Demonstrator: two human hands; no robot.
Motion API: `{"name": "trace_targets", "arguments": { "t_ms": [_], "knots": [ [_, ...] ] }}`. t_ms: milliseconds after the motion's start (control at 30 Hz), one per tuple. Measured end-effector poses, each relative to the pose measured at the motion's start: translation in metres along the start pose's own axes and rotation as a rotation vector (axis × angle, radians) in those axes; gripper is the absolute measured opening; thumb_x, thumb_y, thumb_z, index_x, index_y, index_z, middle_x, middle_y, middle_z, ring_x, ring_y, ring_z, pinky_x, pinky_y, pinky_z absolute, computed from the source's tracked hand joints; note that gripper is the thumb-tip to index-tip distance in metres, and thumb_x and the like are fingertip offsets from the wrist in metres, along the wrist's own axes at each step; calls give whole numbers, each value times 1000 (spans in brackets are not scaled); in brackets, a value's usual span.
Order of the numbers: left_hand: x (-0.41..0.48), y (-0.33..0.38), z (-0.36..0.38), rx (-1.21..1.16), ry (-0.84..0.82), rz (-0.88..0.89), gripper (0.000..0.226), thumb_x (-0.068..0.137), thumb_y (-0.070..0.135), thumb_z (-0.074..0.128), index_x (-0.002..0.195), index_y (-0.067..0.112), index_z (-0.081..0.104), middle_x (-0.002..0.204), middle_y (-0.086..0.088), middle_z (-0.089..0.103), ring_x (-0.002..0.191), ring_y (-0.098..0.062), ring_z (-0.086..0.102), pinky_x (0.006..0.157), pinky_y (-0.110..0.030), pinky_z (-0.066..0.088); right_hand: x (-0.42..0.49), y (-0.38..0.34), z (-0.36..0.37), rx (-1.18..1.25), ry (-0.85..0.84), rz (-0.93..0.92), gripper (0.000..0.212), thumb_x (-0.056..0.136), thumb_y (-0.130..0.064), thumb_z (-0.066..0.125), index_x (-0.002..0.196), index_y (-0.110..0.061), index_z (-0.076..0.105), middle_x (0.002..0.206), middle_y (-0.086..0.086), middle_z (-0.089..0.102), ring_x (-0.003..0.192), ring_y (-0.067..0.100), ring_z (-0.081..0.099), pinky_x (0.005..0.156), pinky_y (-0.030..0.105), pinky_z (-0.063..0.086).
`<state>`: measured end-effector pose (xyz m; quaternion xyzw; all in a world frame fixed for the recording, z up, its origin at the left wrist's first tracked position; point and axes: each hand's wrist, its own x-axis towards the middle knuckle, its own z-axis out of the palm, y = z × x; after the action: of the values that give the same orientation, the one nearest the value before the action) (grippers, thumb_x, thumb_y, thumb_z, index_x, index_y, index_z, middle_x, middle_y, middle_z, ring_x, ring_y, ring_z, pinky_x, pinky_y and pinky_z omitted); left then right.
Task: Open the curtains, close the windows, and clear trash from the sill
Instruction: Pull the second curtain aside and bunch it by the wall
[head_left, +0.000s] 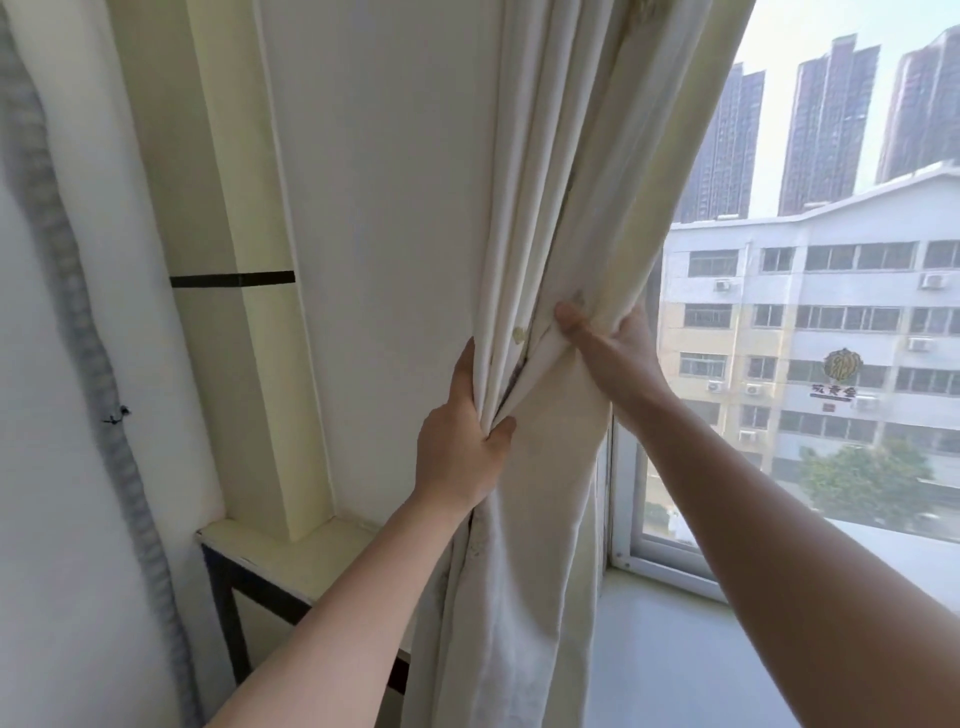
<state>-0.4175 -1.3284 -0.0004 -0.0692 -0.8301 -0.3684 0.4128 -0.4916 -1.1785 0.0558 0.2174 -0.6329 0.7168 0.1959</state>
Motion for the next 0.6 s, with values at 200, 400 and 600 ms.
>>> {"name": "trace_targets", "arguments": {
  "t_ms": [200,400,600],
  "knots": [
    [18,-31,-7,-2,-96,54,43,80,21,66,119,17,50,101,-2,64,97,-25,61,83,-36,50,10,11,39,12,-46,-54,26,80,-32,70,102,-19,62,89,-5,71,78,6,70,62,19,56],
    [50,-58,-14,-182,-384,-173,49,70,35,71,116,24,58,113,2,65,108,-15,59,94,-41,47,34,20,68,32,-193,-2,22,82,-27,69,100,-13,66,84,-6,71,67,1,69,53,15,53],
    [62,-96,-8,-180,-115,-222,25,75,25,68,100,24,65,92,11,67,87,-8,63,71,-16,49,46,30,107,-65,-129,-41,46,82,-34,67,122,-16,52,103,-7,67,95,12,65,73,24,54]
  ]
}}
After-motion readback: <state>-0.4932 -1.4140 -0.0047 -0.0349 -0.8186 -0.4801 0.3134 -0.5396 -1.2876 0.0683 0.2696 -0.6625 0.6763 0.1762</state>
